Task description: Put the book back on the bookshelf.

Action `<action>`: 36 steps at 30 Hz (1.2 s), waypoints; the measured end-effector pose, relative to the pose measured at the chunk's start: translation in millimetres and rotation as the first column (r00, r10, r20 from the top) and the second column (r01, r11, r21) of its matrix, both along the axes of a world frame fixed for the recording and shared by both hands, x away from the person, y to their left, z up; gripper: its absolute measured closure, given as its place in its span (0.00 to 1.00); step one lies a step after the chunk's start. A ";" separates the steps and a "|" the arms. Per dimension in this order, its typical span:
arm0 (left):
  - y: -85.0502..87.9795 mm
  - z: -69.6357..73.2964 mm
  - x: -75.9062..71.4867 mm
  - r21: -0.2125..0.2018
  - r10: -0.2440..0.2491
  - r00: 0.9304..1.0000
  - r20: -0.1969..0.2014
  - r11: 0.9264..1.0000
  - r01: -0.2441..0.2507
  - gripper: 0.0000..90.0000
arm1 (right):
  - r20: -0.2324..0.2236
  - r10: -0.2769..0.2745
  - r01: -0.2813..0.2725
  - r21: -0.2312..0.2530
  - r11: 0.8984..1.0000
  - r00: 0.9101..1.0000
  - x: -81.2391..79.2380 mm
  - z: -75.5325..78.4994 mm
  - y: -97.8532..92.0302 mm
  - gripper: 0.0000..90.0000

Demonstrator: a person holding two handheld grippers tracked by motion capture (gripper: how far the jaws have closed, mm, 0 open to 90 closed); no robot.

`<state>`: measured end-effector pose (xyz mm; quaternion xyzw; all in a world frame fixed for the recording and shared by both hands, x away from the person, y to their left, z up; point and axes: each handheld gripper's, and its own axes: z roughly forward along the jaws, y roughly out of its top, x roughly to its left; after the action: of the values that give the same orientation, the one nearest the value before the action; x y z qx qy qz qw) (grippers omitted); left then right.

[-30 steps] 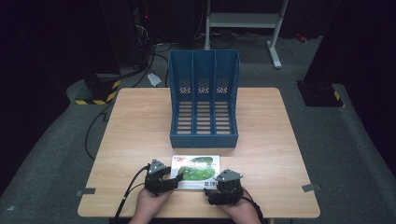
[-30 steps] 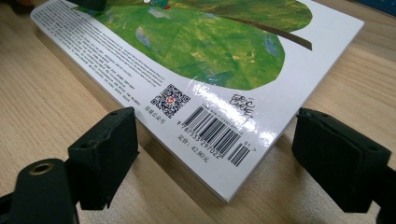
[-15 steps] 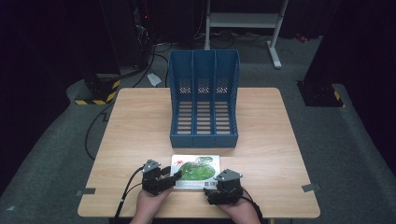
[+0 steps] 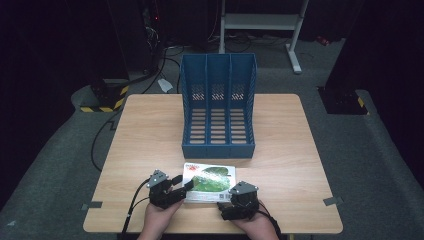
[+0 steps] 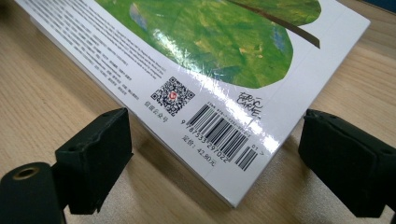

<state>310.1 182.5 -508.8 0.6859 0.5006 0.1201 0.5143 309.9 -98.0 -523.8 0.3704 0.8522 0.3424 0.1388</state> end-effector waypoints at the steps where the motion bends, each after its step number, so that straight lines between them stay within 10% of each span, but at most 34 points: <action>1: 0.4 0.8 -0.3 0.004 -0.003 1.000 0.012 1.000 0.003 0.48 | 0.003 0.001 -0.001 -0.003 1.000 1.000 0.1 -0.1 0.0 0.10; 9: 0.3 5.1 -3.4 -0.005 -0.011 0.999 0.051 1.000 0.012 0.50 | 0.009 -0.019 0.019 0.006 1.000 1.000 -0.3 0.1 -1.2 0.14; 36: 3.3 -4.4 3.8 0.000 -0.034 0.999 -0.027 0.999 0.034 0.47 | -0.007 -0.042 0.042 0.057 0.997 0.999 -0.5 0.3 -6.2 0.20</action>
<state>313.9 185.8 -513.2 0.6961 0.4957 0.1020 0.5093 309.4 -104.1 -523.4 0.3929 0.8344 0.3629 0.1329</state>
